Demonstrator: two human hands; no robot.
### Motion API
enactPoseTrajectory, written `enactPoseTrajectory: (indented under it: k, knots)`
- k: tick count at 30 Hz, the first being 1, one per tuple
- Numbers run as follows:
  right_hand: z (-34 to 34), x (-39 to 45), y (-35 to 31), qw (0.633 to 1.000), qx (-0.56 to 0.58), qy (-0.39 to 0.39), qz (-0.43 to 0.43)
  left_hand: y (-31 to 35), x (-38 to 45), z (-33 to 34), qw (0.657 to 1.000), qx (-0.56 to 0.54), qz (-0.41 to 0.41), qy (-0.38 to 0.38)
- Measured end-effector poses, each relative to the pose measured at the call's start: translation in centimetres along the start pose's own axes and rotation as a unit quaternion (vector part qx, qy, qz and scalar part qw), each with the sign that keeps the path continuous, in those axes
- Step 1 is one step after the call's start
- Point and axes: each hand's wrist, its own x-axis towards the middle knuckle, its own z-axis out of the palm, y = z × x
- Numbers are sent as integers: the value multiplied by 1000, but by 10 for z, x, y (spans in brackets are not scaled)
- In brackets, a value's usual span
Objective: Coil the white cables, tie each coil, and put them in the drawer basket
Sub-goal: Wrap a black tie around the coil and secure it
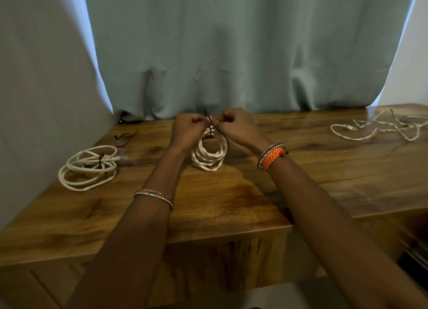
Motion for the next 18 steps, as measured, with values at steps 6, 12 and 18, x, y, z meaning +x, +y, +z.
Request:
enactPoseTrajectory:
  k: [6,12,18]
  knots:
    - [9,-5,-8,994,88,28,-62,7,4,-1,994,-7,93,63]
    - [18,-3,-4,990,32,99,-91,7,6,-5,992,-43,101,68]
    - [18,-1,2,989,69,88,-101,11,3,-2,984,27,138,111]
